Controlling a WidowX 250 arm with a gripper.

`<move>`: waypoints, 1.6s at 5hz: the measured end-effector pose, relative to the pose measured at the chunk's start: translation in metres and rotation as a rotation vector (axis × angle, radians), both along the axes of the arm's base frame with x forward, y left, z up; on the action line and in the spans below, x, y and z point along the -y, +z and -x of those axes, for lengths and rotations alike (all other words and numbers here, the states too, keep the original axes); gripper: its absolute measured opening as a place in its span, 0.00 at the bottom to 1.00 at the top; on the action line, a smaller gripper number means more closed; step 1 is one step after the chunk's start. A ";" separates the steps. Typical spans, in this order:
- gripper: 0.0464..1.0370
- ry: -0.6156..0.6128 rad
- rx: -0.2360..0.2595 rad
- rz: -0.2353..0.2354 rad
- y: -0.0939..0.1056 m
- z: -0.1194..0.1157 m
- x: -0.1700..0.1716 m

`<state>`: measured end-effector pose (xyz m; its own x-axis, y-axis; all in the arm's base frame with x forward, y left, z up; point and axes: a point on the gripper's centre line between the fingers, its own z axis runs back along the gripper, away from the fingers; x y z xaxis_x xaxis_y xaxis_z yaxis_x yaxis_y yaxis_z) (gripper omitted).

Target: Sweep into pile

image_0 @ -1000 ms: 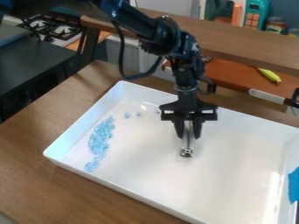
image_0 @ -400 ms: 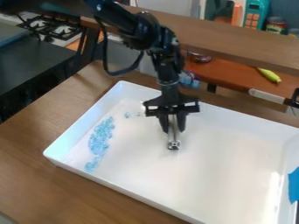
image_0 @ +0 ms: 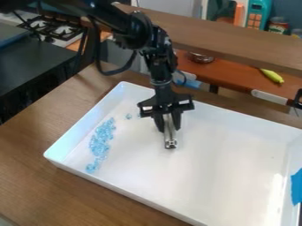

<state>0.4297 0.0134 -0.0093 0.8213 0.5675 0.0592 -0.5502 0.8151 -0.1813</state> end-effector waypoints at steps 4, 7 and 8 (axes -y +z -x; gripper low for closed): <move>0.34 0.159 0.006 -0.097 0.001 -0.005 -0.034; 0.34 0.154 -0.188 -0.114 0.000 0.036 -0.050; 0.34 0.163 -0.205 -0.134 0.005 0.048 -0.060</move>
